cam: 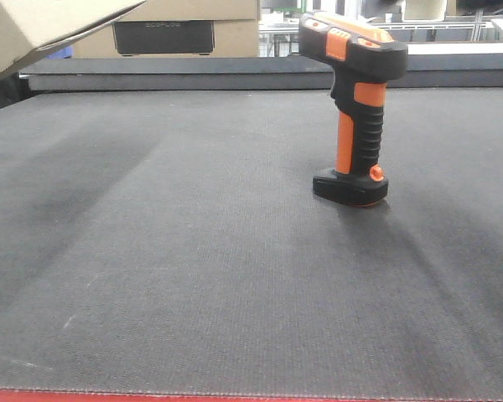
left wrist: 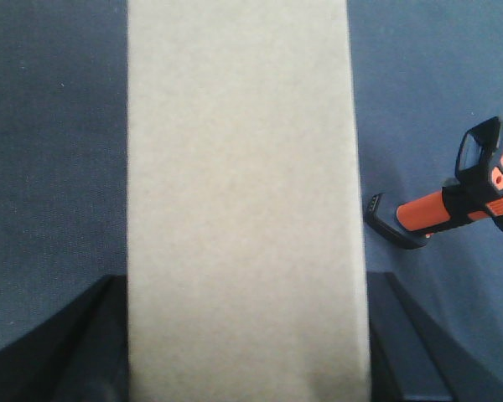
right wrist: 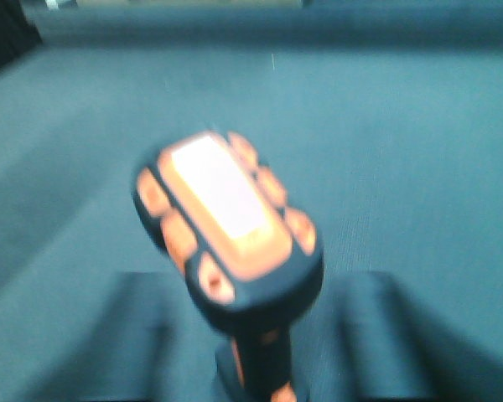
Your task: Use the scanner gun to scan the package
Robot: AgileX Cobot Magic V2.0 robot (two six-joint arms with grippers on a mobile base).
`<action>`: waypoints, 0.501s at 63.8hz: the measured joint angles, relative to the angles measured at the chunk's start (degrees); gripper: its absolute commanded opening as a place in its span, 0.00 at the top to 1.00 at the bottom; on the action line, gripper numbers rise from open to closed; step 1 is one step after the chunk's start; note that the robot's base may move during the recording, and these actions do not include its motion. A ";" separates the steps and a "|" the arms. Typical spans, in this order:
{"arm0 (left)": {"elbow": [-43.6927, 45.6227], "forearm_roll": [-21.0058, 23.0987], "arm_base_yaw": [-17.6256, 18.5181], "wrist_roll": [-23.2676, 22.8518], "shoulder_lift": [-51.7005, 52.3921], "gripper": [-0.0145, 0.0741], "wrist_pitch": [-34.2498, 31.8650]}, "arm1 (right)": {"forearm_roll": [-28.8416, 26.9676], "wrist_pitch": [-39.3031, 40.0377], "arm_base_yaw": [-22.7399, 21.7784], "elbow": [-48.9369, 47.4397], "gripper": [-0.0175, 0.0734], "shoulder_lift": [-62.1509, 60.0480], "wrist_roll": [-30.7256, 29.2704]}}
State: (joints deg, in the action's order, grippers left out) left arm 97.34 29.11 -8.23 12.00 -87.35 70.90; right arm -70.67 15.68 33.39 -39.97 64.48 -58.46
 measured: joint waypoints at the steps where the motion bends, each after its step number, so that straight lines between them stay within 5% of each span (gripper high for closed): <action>1: 0.00 0.00 0.00 0.00 0.00 0.96 0.00 | 0.00 0.00 0.00 0.00 0.78 -0.57 -0.60; 12: 0.00 0.00 0.00 0.00 0.00 0.96 0.00 | 0.00 0.29 0.00 0.00 0.98 -5.93 -5.31; 32: 0.00 0.00 0.00 0.00 0.05 0.96 0.00 | -0.13 7.88 -2.31 0.00 0.99 -8.06 -12.07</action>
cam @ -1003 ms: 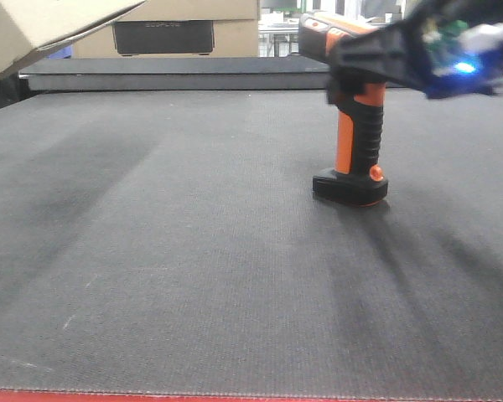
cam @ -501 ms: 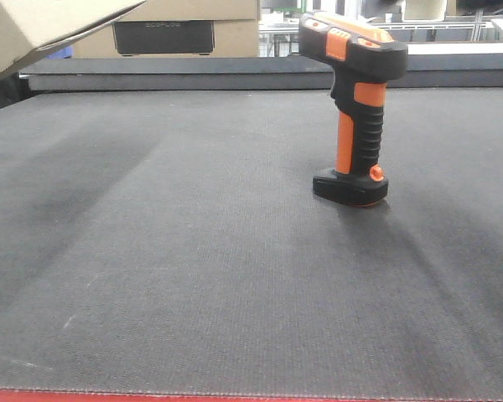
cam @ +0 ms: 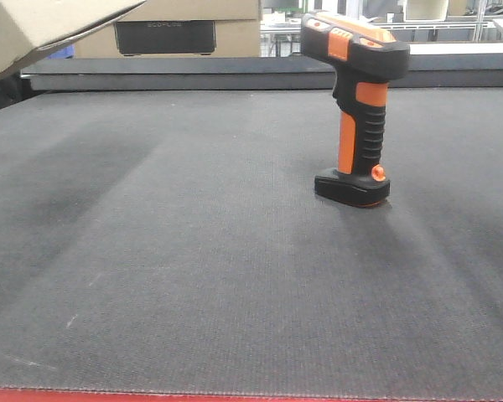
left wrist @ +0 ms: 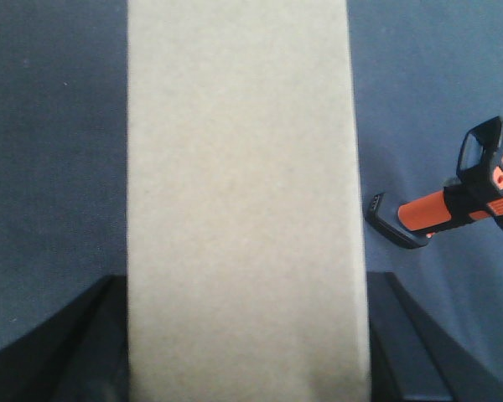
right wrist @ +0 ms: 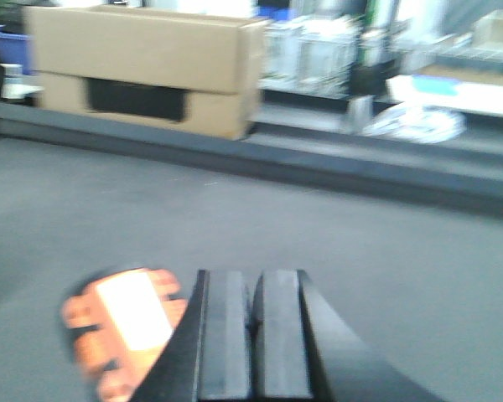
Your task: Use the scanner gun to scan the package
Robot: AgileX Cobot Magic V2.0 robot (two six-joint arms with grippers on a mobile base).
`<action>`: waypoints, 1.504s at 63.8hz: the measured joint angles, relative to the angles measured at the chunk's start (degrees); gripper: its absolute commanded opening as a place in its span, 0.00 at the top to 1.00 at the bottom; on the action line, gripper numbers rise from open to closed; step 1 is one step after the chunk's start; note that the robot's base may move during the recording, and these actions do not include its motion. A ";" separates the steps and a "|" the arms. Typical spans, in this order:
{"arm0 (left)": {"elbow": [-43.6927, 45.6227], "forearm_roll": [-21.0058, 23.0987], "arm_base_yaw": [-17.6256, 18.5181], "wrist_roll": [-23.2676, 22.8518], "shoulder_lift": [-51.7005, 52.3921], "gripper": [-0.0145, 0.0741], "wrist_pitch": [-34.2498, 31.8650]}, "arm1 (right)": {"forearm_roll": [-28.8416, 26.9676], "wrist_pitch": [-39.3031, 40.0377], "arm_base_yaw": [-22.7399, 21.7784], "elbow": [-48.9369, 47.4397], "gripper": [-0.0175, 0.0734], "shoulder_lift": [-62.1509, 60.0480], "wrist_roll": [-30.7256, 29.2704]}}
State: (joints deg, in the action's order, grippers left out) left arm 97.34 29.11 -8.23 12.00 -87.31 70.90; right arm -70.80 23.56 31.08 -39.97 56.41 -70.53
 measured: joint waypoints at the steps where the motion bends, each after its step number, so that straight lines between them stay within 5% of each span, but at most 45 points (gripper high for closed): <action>1: 0.00 0.00 0.00 0.00 0.09 0.96 0.00 | -0.11 0.00 -0.47 0.00 0.99 0.00 -0.19; 26: -0.20 -3.44 0.23 2.79 3.32 0.96 0.00 | -2.19 -28.26 -24.88 0.00 0.99 -0.09 -0.97; 36: -1.32 -12.92 3.86 3.29 3.32 0.96 -0.22 | -2.19 -40.33 -34.86 -1.44 0.99 -0.09 -0.97; 52: -1.83 -26.61 11.79 -5.33 -1.47 0.96 -0.07 | -2.19 -43.91 -36.76 -3.29 0.99 -0.09 -0.97; 64: -2.22 -31.25 13.77 -12.00 -8.64 0.96 -2.92 | -2.19 -44.98 -36.76 -3.51 0.99 -0.09 -0.97; 76: -2.33 -33.29 13.77 -13.30 -11.88 0.95 -7.07 | -2.19 -45.39 -36.76 -3.51 0.99 -0.09 -0.97; 86: -2.33 -33.39 13.80 -13.53 -12.32 0.74 -7.78 | -2.43 -45.39 -36.76 -3.51 0.99 -0.09 -0.97; 96: -2.33 -33.39 13.80 -13.53 -12.32 0.32 -8.02 | -2.55 -45.50 -36.76 -3.51 0.99 -0.09 -0.97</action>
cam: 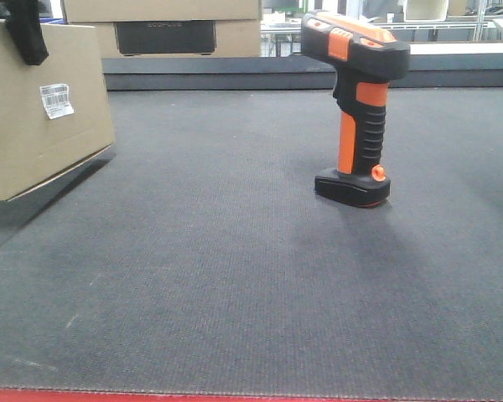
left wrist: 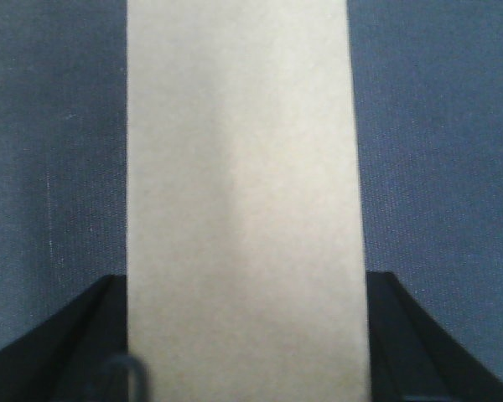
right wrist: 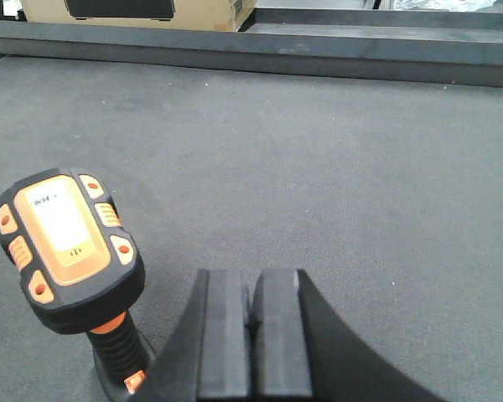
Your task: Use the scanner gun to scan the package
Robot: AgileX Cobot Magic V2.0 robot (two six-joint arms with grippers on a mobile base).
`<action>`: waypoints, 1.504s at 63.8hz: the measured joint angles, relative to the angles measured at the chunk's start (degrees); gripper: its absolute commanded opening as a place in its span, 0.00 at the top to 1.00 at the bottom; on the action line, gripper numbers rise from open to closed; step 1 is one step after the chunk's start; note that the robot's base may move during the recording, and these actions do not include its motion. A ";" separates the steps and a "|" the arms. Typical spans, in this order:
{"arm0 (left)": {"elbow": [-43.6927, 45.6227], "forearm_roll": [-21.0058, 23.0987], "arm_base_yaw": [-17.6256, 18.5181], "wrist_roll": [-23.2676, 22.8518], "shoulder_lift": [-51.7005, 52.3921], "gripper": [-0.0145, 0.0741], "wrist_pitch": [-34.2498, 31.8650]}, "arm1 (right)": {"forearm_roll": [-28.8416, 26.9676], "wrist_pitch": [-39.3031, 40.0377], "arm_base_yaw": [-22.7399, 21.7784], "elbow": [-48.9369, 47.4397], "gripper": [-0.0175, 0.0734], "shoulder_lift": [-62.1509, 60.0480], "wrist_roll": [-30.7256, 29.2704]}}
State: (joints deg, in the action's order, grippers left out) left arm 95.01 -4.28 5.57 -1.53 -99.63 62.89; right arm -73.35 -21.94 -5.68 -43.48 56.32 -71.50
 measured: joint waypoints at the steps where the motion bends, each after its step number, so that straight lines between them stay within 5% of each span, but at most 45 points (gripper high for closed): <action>1: 0.00 0.00 0.00 0.00 0.00 0.29 0.00 | 0.00 0.00 0.00 0.00 0.99 0.00 0.00; 5: 0.00 0.00 0.00 0.00 0.00 0.13 -0.10 | 0.00 -0.11 0.00 0.00 0.99 0.00 0.00; 32: 0.56 0.00 0.00 0.00 9.22 0.25 0.74 | 0.00 -0.22 0.00 0.00 0.99 0.00 0.00; 38: 0.44 0.00 0.00 0.00 13.55 0.40 0.74 | 0.00 -0.22 0.00 0.00 0.99 -0.12 0.00; 52: -8.00 0.00 0.00 0.00 24.80 0.96 -5.43 | -0.10 1.20 0.00 0.00 0.99 -2.79 0.00; 96: -59.29 -1.32 0.00 0.00 61.74 0.96 -46.85 | -0.10 4.89 0.00 16.88 0.99 -24.52 0.00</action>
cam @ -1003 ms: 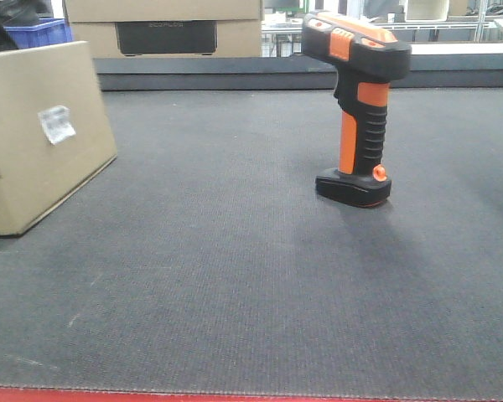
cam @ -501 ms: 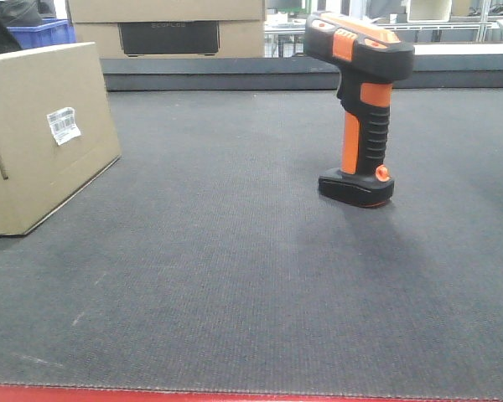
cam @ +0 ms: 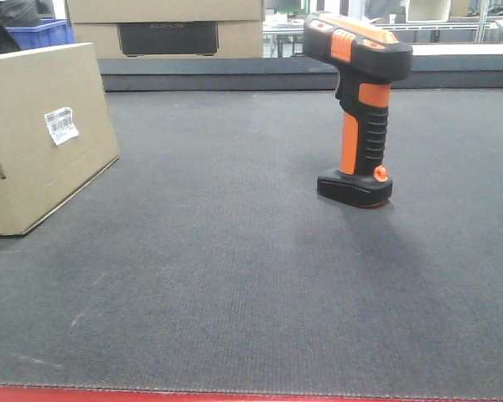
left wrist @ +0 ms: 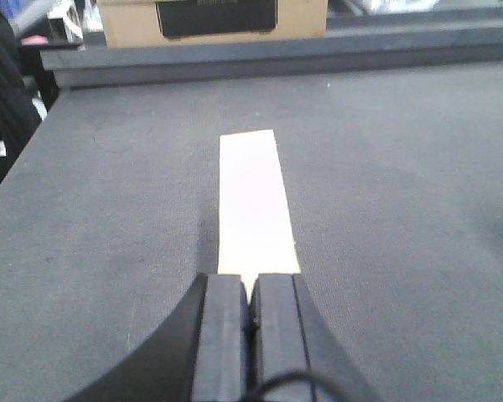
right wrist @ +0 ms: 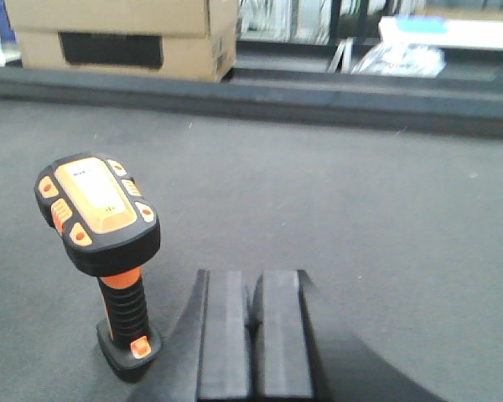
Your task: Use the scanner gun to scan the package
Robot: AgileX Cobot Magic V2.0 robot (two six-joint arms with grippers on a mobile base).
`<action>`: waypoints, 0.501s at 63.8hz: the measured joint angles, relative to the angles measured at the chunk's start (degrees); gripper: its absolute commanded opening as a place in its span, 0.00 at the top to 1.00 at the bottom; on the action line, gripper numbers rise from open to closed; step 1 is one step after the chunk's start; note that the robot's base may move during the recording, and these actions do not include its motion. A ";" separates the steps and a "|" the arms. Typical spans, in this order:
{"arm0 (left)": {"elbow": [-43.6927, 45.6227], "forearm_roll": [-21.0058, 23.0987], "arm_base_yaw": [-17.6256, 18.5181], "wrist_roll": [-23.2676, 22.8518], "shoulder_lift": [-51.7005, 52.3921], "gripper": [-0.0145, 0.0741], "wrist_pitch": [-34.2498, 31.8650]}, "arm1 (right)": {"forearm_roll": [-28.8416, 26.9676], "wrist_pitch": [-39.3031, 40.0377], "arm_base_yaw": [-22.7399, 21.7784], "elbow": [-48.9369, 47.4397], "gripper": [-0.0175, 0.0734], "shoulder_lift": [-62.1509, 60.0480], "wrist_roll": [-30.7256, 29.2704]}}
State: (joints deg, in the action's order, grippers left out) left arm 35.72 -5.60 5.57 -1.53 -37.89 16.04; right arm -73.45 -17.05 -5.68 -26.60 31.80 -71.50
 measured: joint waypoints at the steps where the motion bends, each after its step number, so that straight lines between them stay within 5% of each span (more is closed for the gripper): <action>1: -0.82 0.00 0.00 0.00 0.47 0.96 -0.59 | 0.00 0.25 0.00 0.51 0.99 -0.69 0.00; 15: -9.81 0.00 0.00 0.00 3.90 0.96 -8.21 | 0.00 0.98 0.00 2.96 0.99 -4.87 0.00; 32: -10.39 0.00 0.00 0.00 3.90 0.96 -9.55 | 0.00 1.63 0.00 3.04 0.99 -5.10 0.00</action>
State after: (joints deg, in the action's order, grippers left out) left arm 25.33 -5.60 5.57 -1.53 -33.99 6.49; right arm -73.45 -15.42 -5.68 -23.56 26.70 -71.50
